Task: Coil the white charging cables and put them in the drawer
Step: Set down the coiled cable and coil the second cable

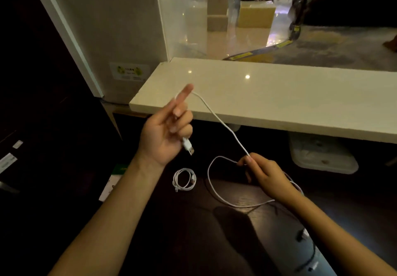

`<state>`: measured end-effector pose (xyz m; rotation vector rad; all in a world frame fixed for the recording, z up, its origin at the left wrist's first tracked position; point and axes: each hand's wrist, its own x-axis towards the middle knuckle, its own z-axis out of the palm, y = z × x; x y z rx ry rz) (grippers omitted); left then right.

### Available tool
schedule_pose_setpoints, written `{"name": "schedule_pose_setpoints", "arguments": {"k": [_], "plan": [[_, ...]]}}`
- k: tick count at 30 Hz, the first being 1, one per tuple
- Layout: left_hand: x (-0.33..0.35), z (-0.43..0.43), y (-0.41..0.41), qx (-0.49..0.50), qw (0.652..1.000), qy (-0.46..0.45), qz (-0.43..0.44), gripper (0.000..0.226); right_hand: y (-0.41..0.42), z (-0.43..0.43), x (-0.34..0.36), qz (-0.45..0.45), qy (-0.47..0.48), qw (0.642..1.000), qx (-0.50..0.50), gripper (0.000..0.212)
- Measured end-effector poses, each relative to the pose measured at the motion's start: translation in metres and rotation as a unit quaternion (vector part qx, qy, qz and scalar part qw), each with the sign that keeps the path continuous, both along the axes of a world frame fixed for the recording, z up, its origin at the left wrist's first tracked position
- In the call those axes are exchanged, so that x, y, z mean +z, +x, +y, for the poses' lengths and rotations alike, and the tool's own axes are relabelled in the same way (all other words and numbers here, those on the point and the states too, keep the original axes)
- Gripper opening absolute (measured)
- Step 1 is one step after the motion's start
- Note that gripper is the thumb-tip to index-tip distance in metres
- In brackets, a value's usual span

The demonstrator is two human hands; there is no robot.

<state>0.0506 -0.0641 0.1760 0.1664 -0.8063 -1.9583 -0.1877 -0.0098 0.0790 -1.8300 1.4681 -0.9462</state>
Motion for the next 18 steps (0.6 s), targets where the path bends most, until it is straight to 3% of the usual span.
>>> {"name": "schedule_pose_setpoints", "arguments": {"k": [3, 5, 8, 11, 13, 15, 18], "plan": [[0.025, -0.013, -0.024, 0.097, 0.994, -0.031, -0.033, 0.046, -0.002, 0.005, 0.011, 0.009, -0.042, 0.999, -0.03, 0.023], [0.025, -0.016, -0.042, 0.141, 0.981, -0.075, -0.11, 0.042, 0.004, 0.01, 0.026, 0.114, -0.063, 0.991, 0.002, 0.038], [0.012, -0.007, -0.067, 0.136, 0.926, -0.192, -0.294, 0.037, 0.017, 0.016, 0.056, 0.272, -0.148, 0.948, 0.067, 0.047], [-0.004, 0.005, -0.077, 0.078, 0.881, -0.234, -0.405, 0.023, 0.016, 0.017, 0.098, 0.269, -0.266, 0.925, 0.047, 0.032], [-0.009, 0.011, -0.076, 0.02, 0.888, -0.203, -0.412, 0.017, 0.006, 0.01, 0.123, 0.239, -0.277, 0.93, 0.026, 0.028], [-0.009, 0.014, -0.073, -0.037, 0.91, -0.149, -0.385, 0.03, -0.003, -0.002, 0.14, 0.203, -0.245, 0.948, 0.018, 0.025], [-0.003, 0.015, -0.063, -0.15, 0.956, -0.051, -0.248, 0.046, -0.016, -0.022, 0.146, 0.096, -0.177, 0.979, 0.006, 0.017]]}}
